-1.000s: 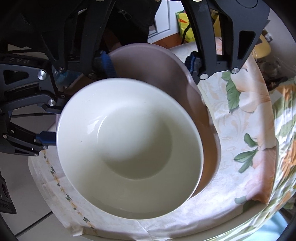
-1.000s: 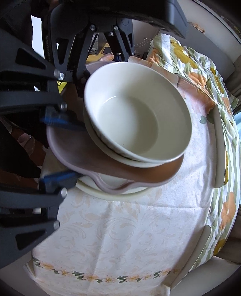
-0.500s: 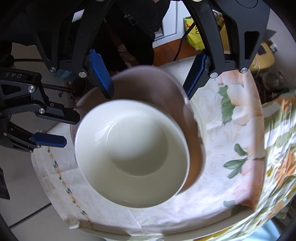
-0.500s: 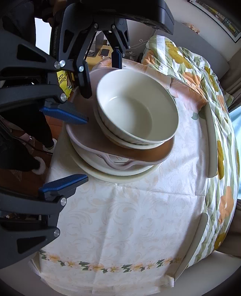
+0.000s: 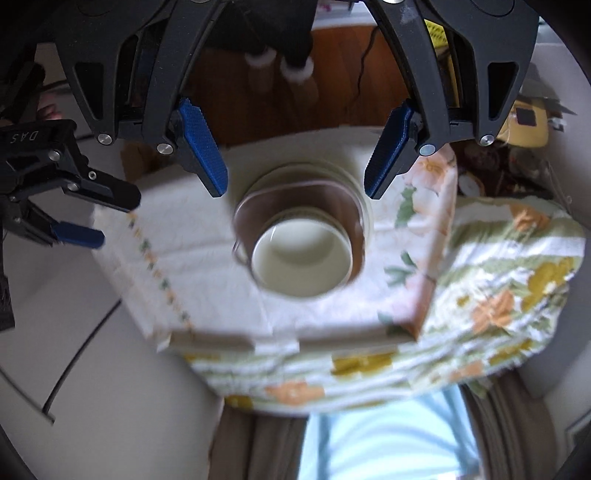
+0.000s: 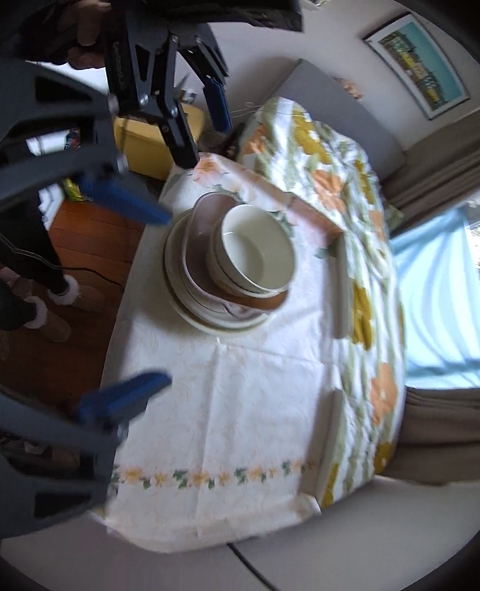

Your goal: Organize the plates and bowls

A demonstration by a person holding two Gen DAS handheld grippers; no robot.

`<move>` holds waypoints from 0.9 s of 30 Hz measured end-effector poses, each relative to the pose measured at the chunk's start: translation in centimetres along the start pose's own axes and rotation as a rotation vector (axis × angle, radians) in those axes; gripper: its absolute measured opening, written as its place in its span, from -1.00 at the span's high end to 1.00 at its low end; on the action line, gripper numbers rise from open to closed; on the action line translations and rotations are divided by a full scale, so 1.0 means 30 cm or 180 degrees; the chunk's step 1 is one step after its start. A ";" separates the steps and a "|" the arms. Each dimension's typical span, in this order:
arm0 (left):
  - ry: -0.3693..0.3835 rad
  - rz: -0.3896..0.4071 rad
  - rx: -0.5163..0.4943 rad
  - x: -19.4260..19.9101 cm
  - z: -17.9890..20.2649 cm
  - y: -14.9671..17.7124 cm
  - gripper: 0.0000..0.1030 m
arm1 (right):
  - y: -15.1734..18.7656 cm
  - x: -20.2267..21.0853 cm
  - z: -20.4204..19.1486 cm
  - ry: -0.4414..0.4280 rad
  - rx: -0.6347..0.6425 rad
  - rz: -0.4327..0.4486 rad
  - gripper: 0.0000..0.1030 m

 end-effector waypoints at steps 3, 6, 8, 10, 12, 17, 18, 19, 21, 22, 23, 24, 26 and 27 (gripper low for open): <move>-0.0044 0.0495 0.0157 0.151 0.024 -0.016 -0.85 | -0.002 0.140 0.028 0.0185 -0.0130 0.0373 -0.87; -0.0117 0.1006 0.0242 0.303 0.020 -0.036 -1.00 | -0.016 0.288 0.020 0.0373 -0.0106 0.0798 -0.95; -0.0121 0.1224 0.0223 0.374 0.027 -0.047 -1.00 | -0.023 0.357 0.008 0.0523 -0.0045 0.1008 -0.98; -0.0189 0.1336 0.0215 0.422 0.025 -0.054 -1.00 | -0.032 0.427 -0.002 0.0713 -0.0060 0.1256 -0.98; -0.0298 0.1459 0.0188 0.463 0.025 -0.051 -1.00 | -0.038 0.478 -0.016 0.0803 -0.0060 0.1435 -0.98; -0.0474 0.1619 0.0109 0.516 0.023 -0.029 -1.00 | -0.033 0.525 -0.031 0.0830 -0.0100 0.1638 -0.98; -0.0509 0.1641 0.0089 0.522 0.028 -0.025 -1.00 | -0.031 0.524 -0.031 0.0831 -0.0105 0.1646 -0.98; -0.0530 0.1666 0.0070 0.525 0.032 -0.024 -1.00 | -0.025 0.522 -0.033 0.0836 -0.0097 0.1647 -0.98; -0.0551 0.1700 0.0033 0.534 0.045 -0.020 -1.00 | -0.018 0.518 -0.033 0.0856 -0.0092 0.1661 -0.98; -0.0561 0.1712 0.0025 0.535 0.050 -0.020 -1.00 | -0.015 0.516 -0.034 0.0855 -0.0089 0.1666 -0.98; -0.0565 0.1721 0.0015 0.535 0.055 -0.020 -1.00 | -0.013 0.515 -0.035 0.0857 -0.0088 0.1669 -0.98; -0.0568 0.1720 0.0009 0.532 0.062 -0.023 -1.00 | -0.012 0.516 -0.035 0.0866 -0.0088 0.1668 -0.98; -0.0592 0.1716 -0.0001 0.529 0.067 -0.022 -1.00 | -0.007 0.517 -0.035 0.0881 -0.0083 0.1671 -0.98; -0.0600 0.1711 -0.0011 0.529 0.070 -0.020 -1.00 | -0.006 0.516 -0.034 0.0883 -0.0089 0.1676 -0.98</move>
Point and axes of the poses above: each gripper's, at about its wrist camera, not at the fingertips, and x roughly against the way its jaws point, z to its right, y to its underside, the point moved 8 cm from there along -x, roughly the way its jaws point, and after that the axes turned 6 degrees about -z, right-handed, at the moved point
